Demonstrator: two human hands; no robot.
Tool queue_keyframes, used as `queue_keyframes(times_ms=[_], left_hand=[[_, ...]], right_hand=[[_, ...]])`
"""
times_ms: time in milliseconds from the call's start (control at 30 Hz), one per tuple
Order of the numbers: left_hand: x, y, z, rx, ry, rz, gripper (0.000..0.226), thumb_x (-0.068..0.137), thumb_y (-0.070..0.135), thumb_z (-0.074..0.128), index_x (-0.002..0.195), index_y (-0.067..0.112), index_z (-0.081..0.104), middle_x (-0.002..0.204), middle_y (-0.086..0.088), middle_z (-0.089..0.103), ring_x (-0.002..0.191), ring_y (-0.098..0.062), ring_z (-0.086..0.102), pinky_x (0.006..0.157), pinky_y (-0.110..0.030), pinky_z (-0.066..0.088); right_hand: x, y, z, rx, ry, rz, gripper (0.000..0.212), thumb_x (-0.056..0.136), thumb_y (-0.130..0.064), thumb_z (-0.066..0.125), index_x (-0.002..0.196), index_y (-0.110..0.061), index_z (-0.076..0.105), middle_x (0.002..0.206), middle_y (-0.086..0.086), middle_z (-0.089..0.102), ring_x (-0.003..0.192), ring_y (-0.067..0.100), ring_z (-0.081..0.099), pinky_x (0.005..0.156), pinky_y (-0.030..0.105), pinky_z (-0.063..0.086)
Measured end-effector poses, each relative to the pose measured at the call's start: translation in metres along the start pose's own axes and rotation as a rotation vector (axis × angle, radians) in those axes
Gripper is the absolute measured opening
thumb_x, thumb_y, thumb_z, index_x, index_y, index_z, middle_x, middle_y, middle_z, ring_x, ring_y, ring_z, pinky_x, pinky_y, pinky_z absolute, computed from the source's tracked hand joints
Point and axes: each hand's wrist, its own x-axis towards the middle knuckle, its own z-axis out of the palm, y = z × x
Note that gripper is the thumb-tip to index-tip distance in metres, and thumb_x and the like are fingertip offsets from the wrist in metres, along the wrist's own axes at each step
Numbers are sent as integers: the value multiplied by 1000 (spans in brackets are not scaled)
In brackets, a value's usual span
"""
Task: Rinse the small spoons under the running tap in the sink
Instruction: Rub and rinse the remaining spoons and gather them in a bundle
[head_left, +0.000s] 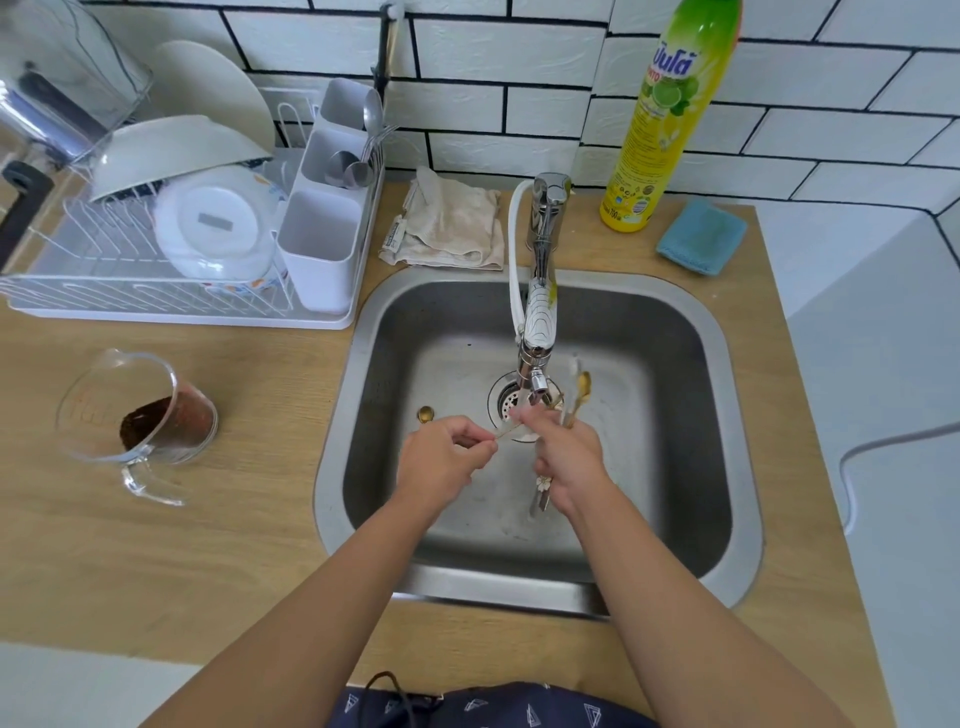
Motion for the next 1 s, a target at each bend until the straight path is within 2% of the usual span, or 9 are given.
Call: queue_keyframes(times_ms=[100,167,267,333,467,600,700,867,1000], left_hand=[[2,-3,-3,124,18,15,5,79,32,80,80,28,77,70,14,74,71,-3,70,70,-29,58],[2,-3,-4,196,-45,-33,8,79,31,81,80,26,75,70,12,74,73,-6,71,73,-28,57],[2,-5,-7,158,-176,-155,12,81,26,81,81,20,72,69,6,74,61,-8,73,47,-15,49],[2,-7,-10,174,-223,-180,11,84,26,79,83,17,71,74,4,74,58,-7,72,39,-12,42],[4,-10,-20,149,-326,-235,9,89,20,75,86,14,71,80,-2,75,63,-15,74,47,-20,50],[7,-16,-27,151,-387,-263,9,86,17,78,85,9,74,78,-6,76,64,-15,75,49,-19,52],[9,-16,-30,-21,-409,-312,10,81,11,82,86,5,75,77,-9,77,69,-18,76,53,-18,53],[9,-9,-16,-591,-387,-378,13,85,-10,69,98,-6,71,87,-18,74,85,-27,76,73,-23,60],[10,7,17,-638,-271,-247,13,86,-4,73,96,-1,67,85,-16,72,72,-22,75,66,-22,59]], right_hand=[[5,-10,-2,78,80,-27,20,83,-13,84,96,-22,72,71,-5,70,36,3,33,34,19,28],[5,-9,1,40,32,-54,21,86,-11,81,97,-23,69,66,-9,70,37,4,30,35,20,27],[4,-8,6,-37,-42,-86,13,90,-16,79,86,-24,69,58,-14,66,36,2,30,36,20,26],[3,-8,7,-137,-63,-122,3,95,-25,73,94,-23,75,64,-16,72,35,1,38,38,19,29],[4,-4,13,-307,-107,-170,22,105,-41,53,107,-29,72,99,-14,81,39,2,39,51,21,32],[-2,0,6,-276,-219,-163,18,100,-46,60,110,-39,73,102,-7,81,43,4,37,50,22,31],[-3,0,-3,-91,-175,-129,19,100,-40,64,94,-27,77,94,3,79,42,8,24,39,22,23],[3,-4,-19,286,-128,-77,29,104,-36,57,114,-12,69,89,-2,76,39,2,23,35,16,22],[-3,-2,-15,190,-163,-65,25,99,-37,64,104,-14,74,86,-4,74,47,2,35,37,16,28]])
